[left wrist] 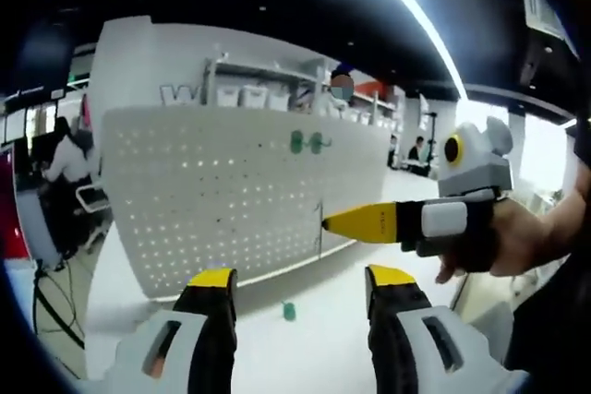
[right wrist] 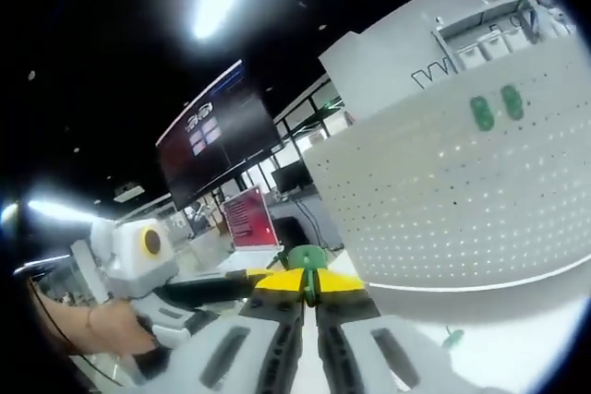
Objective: Insert the hook assembly into the mounting plate slot until the hook locks in place.
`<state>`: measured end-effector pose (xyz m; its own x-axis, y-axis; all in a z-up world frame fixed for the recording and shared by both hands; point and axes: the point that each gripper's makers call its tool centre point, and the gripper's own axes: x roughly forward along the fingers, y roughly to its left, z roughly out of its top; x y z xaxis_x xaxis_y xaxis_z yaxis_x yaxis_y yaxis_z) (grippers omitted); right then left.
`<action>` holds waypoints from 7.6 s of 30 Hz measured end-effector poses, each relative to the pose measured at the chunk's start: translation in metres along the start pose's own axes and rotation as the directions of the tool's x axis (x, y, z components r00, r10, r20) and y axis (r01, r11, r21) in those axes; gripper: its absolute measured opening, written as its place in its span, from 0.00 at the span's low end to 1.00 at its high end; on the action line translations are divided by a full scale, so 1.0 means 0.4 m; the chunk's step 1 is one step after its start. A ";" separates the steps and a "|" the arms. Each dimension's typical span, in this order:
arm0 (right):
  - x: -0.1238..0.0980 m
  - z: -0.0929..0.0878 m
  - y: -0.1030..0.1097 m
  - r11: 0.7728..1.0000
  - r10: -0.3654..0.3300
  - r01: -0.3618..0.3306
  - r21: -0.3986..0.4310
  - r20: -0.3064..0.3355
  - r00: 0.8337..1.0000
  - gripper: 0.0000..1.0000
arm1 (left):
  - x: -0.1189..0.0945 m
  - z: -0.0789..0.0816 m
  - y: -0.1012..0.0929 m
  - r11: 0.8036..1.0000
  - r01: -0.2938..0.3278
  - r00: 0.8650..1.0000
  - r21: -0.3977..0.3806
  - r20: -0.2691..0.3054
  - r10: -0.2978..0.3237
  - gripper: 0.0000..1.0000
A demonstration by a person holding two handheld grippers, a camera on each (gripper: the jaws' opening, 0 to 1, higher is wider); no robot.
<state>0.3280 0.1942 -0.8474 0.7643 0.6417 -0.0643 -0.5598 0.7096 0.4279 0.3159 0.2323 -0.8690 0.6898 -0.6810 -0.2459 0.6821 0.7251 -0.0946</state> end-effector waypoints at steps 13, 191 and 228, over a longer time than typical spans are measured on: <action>-0.013 0.052 -0.095 0.994 -0.101 0.102 -0.025 0.052 0.994 0.00 | -0.018 -0.011 0.003 1.000 -0.015 1.000 -0.025 0.025 0.016 0.99; -0.409 -0.133 -0.418 0.857 -0.484 0.439 -0.272 -0.128 0.866 0.35 | -0.092 -0.196 0.002 0.982 -0.041 0.983 -0.182 -0.183 0.008 0.94; -0.176 -0.407 -0.343 0.966 -0.248 0.187 -0.180 -0.434 0.866 0.33 | -0.109 -0.315 0.060 0.964 -0.089 0.956 -0.250 -0.294 0.012 0.93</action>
<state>0.2990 0.0991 -1.0482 0.6621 0.5060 -0.5528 -0.4556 0.8575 0.2391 0.2714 0.2922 -0.9819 0.5961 -0.6122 -0.5195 0.5356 0.7852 -0.3107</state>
